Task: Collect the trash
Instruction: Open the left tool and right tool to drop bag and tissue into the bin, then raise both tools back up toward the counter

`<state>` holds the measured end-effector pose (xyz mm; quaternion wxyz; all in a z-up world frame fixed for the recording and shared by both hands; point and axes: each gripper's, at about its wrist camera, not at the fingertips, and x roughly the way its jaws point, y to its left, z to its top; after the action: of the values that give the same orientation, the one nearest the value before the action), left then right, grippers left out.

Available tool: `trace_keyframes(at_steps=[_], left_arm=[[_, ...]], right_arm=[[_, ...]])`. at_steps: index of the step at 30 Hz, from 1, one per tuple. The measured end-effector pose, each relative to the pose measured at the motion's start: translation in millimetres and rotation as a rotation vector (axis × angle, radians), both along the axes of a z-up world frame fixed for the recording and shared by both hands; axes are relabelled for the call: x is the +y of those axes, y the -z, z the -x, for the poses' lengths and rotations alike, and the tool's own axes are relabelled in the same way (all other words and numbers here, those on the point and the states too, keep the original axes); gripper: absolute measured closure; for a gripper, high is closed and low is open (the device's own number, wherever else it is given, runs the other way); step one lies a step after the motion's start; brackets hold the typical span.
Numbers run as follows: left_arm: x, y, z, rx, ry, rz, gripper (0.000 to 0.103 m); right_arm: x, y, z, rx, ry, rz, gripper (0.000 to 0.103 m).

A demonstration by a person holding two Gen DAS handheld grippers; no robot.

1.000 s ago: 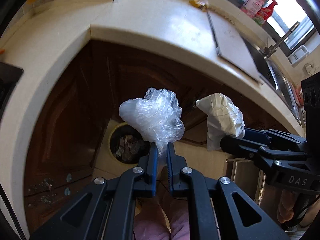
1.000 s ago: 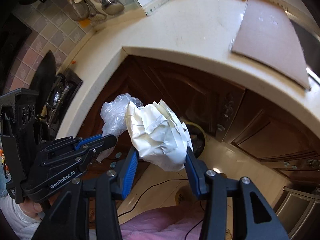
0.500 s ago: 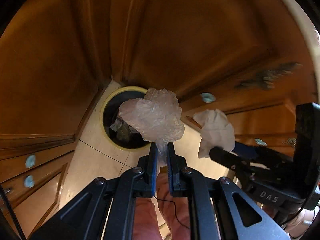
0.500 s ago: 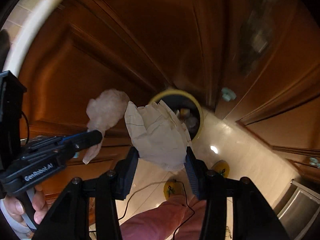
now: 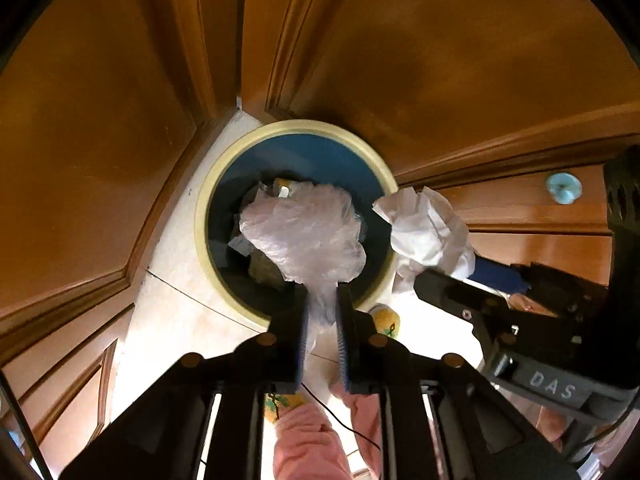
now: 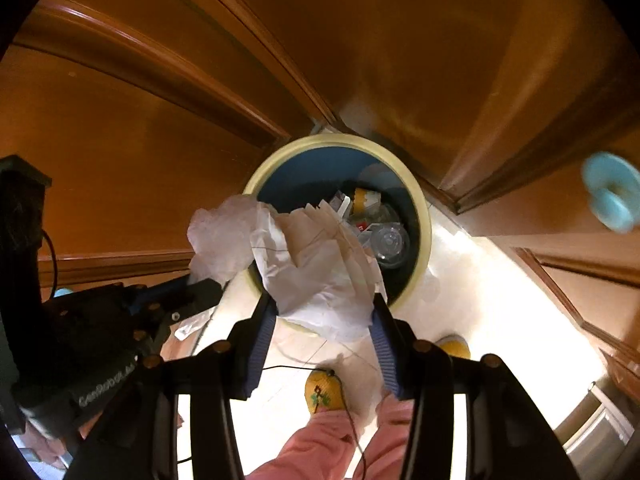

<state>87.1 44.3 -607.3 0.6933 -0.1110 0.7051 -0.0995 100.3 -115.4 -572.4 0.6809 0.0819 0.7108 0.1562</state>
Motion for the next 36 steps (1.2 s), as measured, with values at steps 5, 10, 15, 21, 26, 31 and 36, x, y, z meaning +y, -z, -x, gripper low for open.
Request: trace_keyframes(at_steps=[5, 10, 15, 21, 26, 31, 36], left_arm=[[5.9, 8.2, -4.6, -0.009, -0.013, -0.019, 0.079], [16.2, 10.4, -6.7, -0.016, -0.047, -0.029, 0.078], [22.8, 3.7, -9.6, -0.052, -0.066, -0.046, 0.077], [23.1, -8.2, -13.0, -0.076, -0.069, -0.063, 0.076], [26.5, -21.4, -10.6, -0.092, -0.082, -0.067, 0.074], [29.0, -31.8, -6.4, -0.102, -0.095, -0.069, 0.074], [27.5, -53.5, -0.3, -0.123, -0.085, -0.07, 0.074]], right_arm=[[1.9, 20.4, -17.6, 0.032, 0.012, 0.006, 0.053], [5.7, 26.6, -30.8, 0.022, 0.008, 0.014, 0.053], [9.6, 34.6, -38.1, 0.026, 0.022, 0.008, 0.053], [9.9, 34.8, -39.7, 0.024, 0.046, 0.009, 0.051], [8.6, 27.4, -36.0, 0.012, 0.045, 0.012, 0.051], [6.8, 14.9, -27.4, -0.003, 0.042, 0.017, 0.051], [-0.9, -4.9, -10.3, -0.011, 0.053, 0.012, 0.051]])
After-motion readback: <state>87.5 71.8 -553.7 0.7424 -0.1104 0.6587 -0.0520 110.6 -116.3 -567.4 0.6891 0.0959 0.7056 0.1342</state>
